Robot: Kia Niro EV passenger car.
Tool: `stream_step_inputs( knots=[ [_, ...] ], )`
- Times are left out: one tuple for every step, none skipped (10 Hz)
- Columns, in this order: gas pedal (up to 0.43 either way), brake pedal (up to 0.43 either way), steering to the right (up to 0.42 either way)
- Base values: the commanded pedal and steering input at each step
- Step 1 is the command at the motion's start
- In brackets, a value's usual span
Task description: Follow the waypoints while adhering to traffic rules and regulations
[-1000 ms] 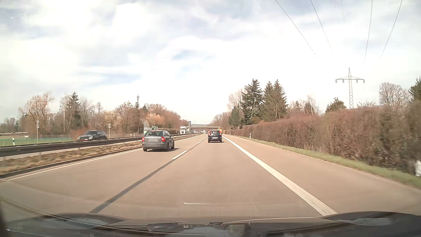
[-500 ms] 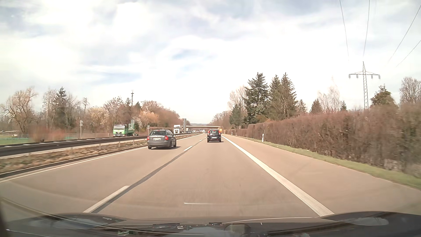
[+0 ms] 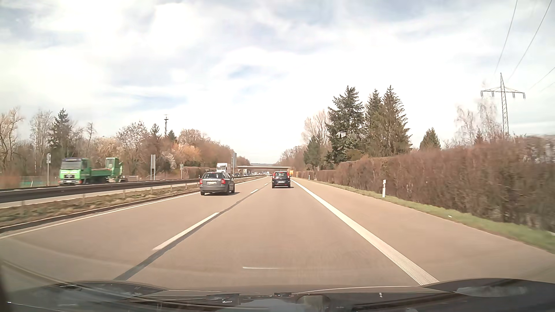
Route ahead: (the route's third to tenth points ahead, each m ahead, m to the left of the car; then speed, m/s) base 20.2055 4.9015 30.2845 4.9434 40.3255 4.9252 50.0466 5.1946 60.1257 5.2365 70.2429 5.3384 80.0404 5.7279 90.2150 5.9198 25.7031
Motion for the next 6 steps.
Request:
stream_step_inputs(
  knots=[
    [0.130,0.000,0.001],
    [0.130,0.000,0.001],
    [0.130,0.000,0.001],
    [0.130,0.000,0.001],
    [0.130,0.000,0.001],
    [0.130,0.000,0.001]
  ],
)
